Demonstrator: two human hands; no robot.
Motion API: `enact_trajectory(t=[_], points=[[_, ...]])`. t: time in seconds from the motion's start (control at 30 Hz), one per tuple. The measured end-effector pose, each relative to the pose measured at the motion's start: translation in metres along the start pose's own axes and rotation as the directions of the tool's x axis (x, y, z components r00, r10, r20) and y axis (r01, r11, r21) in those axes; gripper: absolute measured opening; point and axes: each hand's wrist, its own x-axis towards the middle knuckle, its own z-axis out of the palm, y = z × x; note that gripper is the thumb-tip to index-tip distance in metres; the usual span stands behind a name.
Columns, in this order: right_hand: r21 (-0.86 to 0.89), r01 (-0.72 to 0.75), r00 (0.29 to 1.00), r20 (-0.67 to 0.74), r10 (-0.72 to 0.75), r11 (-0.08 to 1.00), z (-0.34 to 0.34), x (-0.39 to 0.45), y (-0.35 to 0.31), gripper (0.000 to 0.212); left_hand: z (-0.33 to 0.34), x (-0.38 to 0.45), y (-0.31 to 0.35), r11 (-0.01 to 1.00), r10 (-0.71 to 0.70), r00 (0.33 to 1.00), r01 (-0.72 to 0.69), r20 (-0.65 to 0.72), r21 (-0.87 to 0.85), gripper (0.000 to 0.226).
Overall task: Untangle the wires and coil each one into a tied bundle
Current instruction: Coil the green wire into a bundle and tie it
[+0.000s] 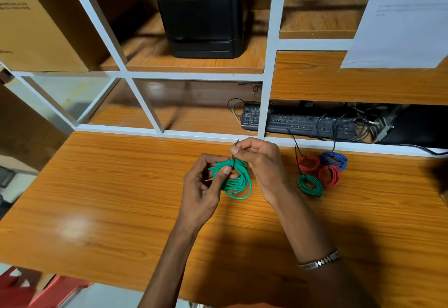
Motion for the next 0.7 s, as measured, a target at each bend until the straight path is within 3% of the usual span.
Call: enact_trajectory(t=[0.1, 0.23, 0.43, 0.57, 0.7], points=[[0.043, -0.104, 0.994, -0.035, 0.106, 0.994, 0.006, -0.002, 0.010, 0.006, -0.001, -0.007, 0.003, 1.000, -0.008, 1.000, 0.008, 0.024, 0.002, 0.015], [-0.014, -0.047, 0.998, -0.033, 0.046, 0.999, 0.003, -0.007, 0.009, 0.015, 0.006, -0.016, 0.002, 0.994, -0.095, 0.995, 0.093, -0.028, -0.064, 0.016], [0.004, -0.019, 1.000, -0.023, 0.019, 1.000, -0.044, -0.008, 0.014, 0.003, 0.054, -0.014, -0.017, 0.973, -0.187, 0.982, 0.180, -0.037, -0.145, 0.021], [-0.163, -0.138, 0.990, 0.008, 0.141, 0.977, -0.090, -0.008, 0.034, 0.012, 0.090, -0.024, -0.044, 0.950, -0.290, 0.954, 0.277, -0.078, -0.147, 0.019], [-0.265, -0.296, 0.930, 0.137, 0.340, 0.918, -0.132, -0.015, 0.054, 0.027, 0.110, -0.036, -0.068, 0.875, -0.467, 0.860, 0.417, -0.205, -0.244, 0.021]])
